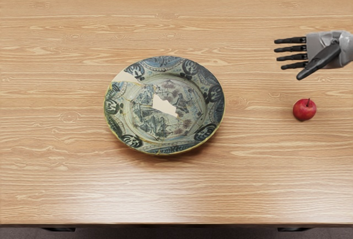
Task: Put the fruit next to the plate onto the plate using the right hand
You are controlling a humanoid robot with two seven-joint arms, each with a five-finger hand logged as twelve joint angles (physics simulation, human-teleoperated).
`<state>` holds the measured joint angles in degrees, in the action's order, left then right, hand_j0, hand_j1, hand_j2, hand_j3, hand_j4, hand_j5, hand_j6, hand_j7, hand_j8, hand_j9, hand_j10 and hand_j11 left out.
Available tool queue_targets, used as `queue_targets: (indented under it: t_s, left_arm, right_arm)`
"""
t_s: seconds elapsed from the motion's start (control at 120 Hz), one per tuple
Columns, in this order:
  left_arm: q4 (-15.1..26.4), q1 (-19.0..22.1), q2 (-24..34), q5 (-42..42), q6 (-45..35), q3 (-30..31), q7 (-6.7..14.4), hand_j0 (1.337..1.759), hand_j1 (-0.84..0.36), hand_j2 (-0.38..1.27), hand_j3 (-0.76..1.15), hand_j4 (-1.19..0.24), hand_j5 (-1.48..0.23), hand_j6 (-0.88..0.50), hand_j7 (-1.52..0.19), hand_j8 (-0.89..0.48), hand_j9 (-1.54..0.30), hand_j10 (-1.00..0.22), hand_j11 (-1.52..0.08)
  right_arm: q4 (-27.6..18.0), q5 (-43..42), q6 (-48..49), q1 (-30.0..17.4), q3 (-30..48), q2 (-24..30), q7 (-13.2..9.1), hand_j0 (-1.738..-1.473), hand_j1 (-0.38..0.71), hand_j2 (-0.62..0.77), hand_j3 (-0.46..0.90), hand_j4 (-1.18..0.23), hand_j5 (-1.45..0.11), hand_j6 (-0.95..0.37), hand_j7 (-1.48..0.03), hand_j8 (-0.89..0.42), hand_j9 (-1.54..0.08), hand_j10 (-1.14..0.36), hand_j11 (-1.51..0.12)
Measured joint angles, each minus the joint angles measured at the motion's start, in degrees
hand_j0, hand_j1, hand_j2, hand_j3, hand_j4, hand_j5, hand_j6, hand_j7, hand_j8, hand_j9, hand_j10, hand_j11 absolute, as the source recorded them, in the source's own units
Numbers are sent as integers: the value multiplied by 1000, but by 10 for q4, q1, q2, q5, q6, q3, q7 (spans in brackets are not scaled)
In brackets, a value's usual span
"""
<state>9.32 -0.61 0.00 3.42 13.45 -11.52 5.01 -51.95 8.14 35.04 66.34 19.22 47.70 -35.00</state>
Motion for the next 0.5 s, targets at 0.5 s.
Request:
queue_targets:
  t_s: [0.5]
  left_arm:
    - [0,0,0,0,0,0,0,1658,349,0,0,0,0,0,0,0,0,0,0]
  right_arm:
    - [-94,-103,0,77,-38,-2,0,-1658,-349,-1,0,0,0,1,0,0,0,0,0]
